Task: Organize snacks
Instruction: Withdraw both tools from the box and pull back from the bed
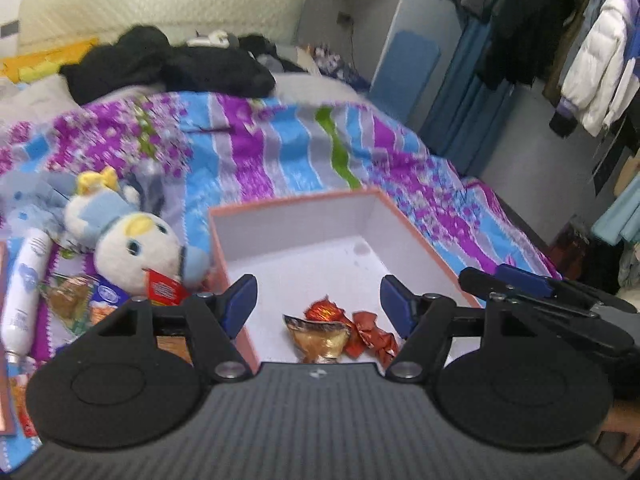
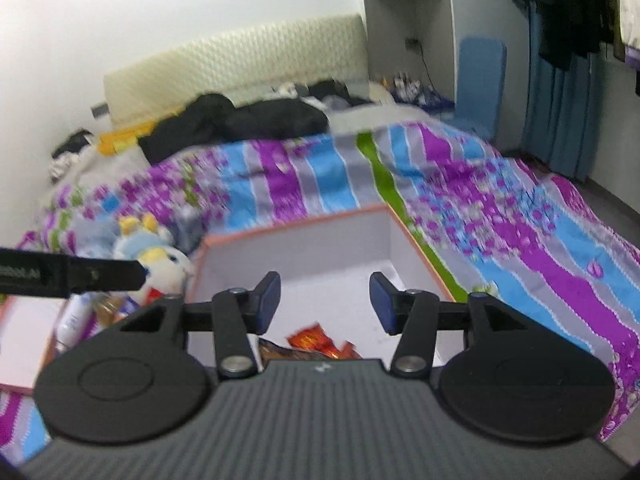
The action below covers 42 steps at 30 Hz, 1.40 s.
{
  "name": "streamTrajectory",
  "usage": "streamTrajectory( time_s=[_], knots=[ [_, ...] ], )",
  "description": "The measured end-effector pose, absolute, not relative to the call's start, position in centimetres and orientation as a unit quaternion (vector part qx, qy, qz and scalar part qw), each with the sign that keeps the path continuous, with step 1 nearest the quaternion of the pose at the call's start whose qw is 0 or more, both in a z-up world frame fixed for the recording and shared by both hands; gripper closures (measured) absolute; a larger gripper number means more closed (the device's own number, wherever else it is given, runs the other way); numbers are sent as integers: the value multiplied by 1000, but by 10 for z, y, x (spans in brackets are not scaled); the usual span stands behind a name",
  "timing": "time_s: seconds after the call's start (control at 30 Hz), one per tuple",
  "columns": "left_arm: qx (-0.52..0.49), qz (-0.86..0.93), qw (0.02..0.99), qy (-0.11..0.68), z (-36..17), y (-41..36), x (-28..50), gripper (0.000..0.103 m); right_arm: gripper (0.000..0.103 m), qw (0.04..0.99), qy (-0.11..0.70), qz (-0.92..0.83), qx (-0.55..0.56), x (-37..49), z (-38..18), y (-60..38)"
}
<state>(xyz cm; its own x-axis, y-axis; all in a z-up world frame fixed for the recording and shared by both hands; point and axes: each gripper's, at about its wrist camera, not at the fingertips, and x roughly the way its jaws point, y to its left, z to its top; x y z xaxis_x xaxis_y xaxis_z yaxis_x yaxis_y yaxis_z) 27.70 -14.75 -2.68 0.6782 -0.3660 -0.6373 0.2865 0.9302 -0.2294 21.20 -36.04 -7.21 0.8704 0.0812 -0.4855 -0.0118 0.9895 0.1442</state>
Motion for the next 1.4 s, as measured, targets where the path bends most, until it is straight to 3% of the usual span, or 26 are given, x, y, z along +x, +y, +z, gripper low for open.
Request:
streamTrajectory(
  time_s=[0.6,1.1,1.4],
  knots=[
    [-80,-122,948,284,-10,-72,168,30,51,975,187,98,64,135,-62,-296],
    [-84,-65,956,273,-44,-32,101,30,51,972,193,131,39,86,-97,-259],
    [-111,-38,945,304,-85,-5,75,30,51,964,215,151,31,66,-119,-229]
  ],
)
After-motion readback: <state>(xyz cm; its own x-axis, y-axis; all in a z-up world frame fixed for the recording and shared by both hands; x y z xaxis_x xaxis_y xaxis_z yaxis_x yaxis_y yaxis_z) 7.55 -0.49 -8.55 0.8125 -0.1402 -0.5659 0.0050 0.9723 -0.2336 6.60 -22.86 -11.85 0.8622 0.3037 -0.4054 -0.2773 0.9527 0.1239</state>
